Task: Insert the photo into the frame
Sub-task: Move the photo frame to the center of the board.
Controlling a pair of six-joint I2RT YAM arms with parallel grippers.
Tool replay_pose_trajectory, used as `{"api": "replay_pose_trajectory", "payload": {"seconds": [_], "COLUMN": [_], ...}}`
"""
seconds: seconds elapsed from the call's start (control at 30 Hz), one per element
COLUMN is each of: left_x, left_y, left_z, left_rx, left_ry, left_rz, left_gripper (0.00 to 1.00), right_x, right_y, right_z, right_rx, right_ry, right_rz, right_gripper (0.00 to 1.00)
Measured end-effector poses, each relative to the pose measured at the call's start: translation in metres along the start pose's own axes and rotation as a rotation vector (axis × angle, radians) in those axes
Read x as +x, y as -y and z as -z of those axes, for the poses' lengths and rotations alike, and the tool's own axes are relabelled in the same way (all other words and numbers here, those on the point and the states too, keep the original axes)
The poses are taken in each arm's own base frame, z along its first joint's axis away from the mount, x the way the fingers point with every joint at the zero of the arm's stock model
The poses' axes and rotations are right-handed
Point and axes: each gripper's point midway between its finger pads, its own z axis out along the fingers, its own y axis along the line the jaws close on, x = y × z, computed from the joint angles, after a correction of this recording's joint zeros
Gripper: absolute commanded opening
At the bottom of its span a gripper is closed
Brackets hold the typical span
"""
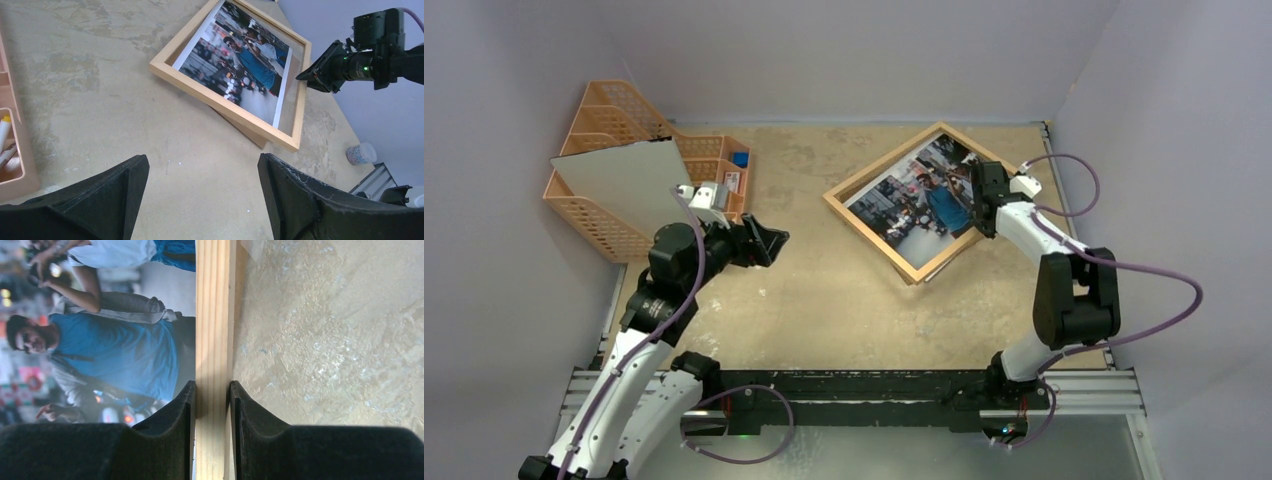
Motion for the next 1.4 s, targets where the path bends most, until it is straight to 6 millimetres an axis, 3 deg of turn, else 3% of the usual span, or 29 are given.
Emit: {"api": "replay_pose_trajectory", "payload": {"seconds": [0.2, 0.37, 0.47, 0.57, 0.77, 0.83, 0.97, 1.23, 1.4], "left_x": [0.004, 0.012, 0.020, 0.037, 0.088, 0.095, 0.093, 0.056, 0.062], "left_y": [-0.003, -0.007, -0.010, -0.013, -0.029, -0.030, -0.028, -0.032, -0.025], "left_z": [0.000, -0.007, -0.014, -0.021, -0.035, -0.037, -0.040, -0.048, -0.060], "left_rx": [-0.013, -0.029, -0.039, -0.035, -0.076, -0.080, -0.073, -0.137, -0.105], "left_ry": [0.005, -0.028, -0.055, -0.097, -0.210, -0.231, -0.231, -0.171, -0.203], "left_rz": [0.038, 0.081, 0.123, 0.184, 0.347, 0.371, 0.384, 0.312, 0.302], "left_gripper": [0.84, 0.84, 0.91, 0.96, 0.96, 0.96, 0.95, 0.91, 0.90], "right_x": [-0.009, 0.004, 0.015, 0.026, 0.054, 0.064, 0.079, 0.085, 0.090], "right_y": [0.000, -0.004, -0.008, -0.015, -0.029, -0.032, -0.036, -0.044, -0.052], "right_z": [0.022, 0.025, 0.023, 0.023, 0.028, 0.030, 0.033, 0.051, 0.065], "right_rx": [-0.059, -0.123, -0.172, -0.234, -0.381, -0.419, -0.475, -0.547, -0.573], "right_ry": [0.015, -0.025, -0.056, -0.092, -0.165, -0.182, -0.201, -0.167, -0.139], "right_rz": [-0.028, -0.027, -0.015, 0.008, 0.068, 0.097, 0.151, 0.219, 0.264], "right_gripper": [0.00, 0.00, 0.00, 0.00, 0.00, 0.00, 0.00, 0.00, 0.00]}}
